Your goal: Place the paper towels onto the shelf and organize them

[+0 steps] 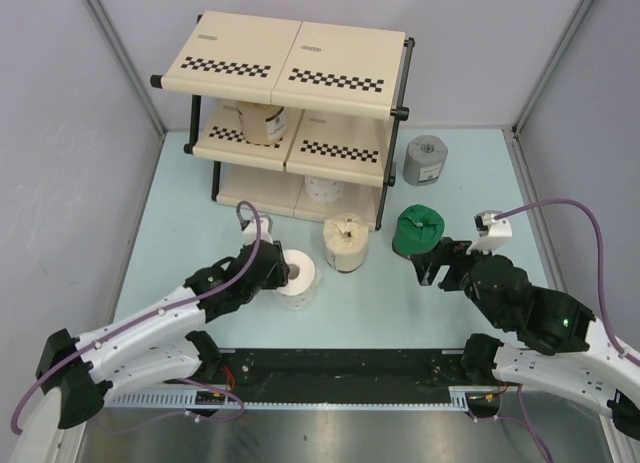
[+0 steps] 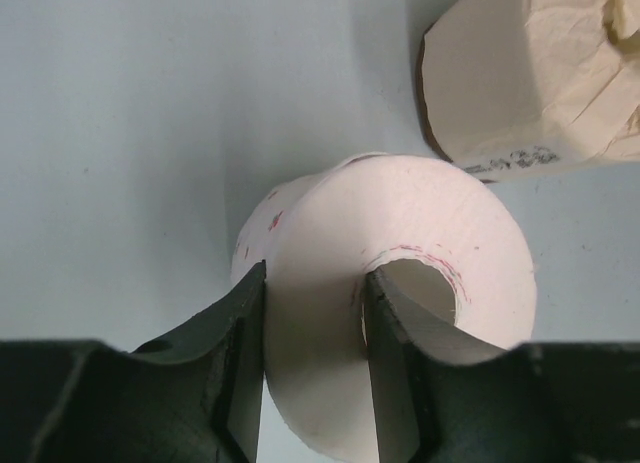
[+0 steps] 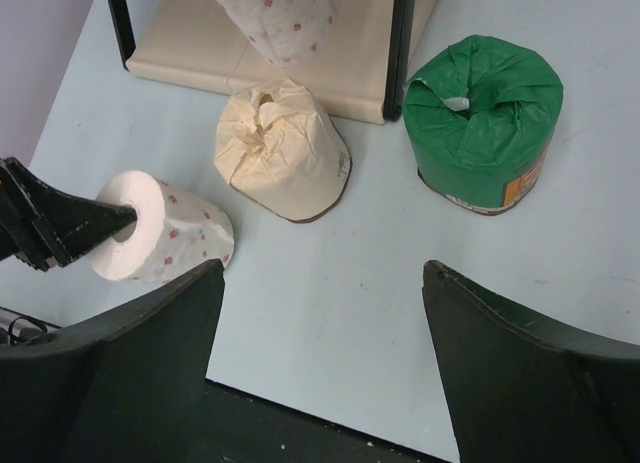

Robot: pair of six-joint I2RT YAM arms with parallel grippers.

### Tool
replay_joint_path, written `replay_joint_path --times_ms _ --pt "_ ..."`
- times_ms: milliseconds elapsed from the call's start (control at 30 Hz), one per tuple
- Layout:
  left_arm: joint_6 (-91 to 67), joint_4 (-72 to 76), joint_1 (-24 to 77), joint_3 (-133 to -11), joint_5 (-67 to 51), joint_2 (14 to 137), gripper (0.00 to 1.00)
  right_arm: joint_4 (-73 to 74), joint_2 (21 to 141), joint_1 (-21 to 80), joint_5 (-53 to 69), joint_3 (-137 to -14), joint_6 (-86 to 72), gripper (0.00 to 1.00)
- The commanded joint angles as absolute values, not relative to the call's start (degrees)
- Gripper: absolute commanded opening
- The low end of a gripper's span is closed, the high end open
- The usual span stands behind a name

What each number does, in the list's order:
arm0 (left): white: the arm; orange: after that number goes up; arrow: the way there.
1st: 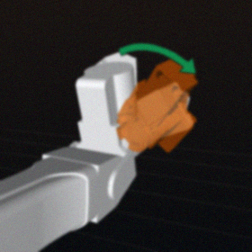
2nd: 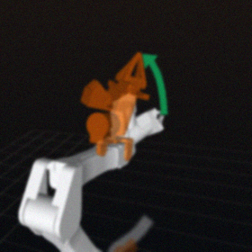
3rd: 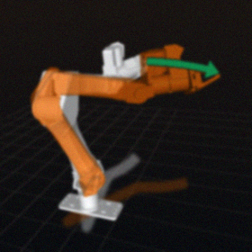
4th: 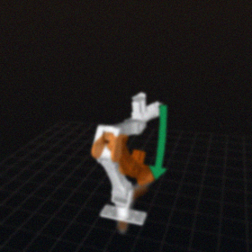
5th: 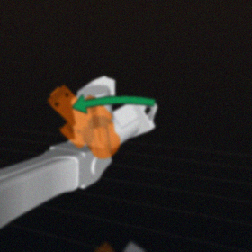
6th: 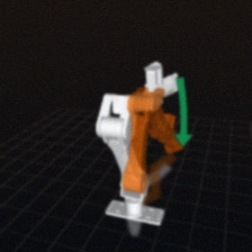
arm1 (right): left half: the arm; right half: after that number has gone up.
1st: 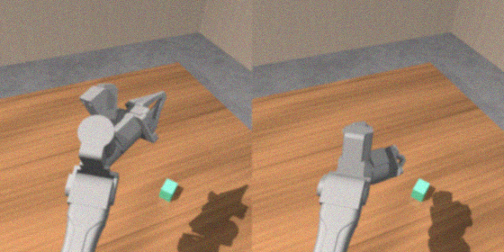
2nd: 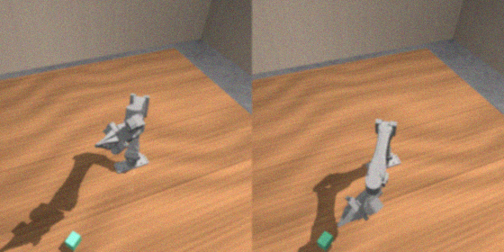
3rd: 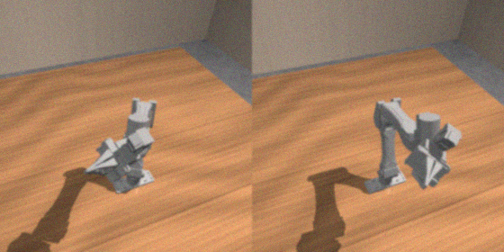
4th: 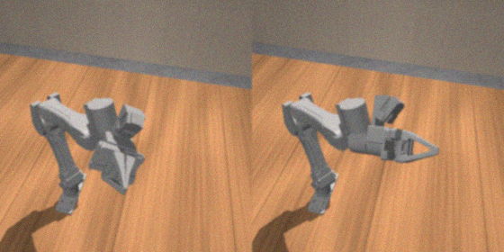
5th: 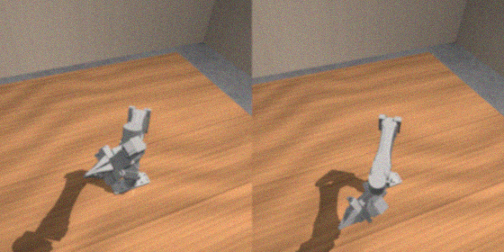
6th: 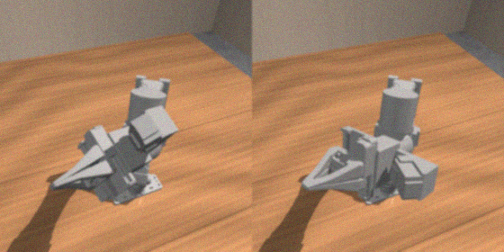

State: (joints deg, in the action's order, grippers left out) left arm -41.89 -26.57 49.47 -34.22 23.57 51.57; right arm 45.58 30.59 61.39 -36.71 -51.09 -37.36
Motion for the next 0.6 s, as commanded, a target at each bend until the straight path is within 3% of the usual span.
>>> replay_joint_path --times_ms 0,300,567 --pt "-38.9 -23.5 47.6 -42.1 28.5 53.3 0.27 45.0 30.8 61.3 -38.2 -50.7 -38.6 0.85" --pt "-38.7 -8.1 31.9 -40.6 17.4 54.4 0.27 45.8 30.1 61.1 -38.1 -50.2 -39.5 0.85" --pt "-40.3 1.4 25.2 -41.7 14.7 61.1 0.25 47.5 28.1 61.1 -38.5 -50.2 -39.6 0.85"
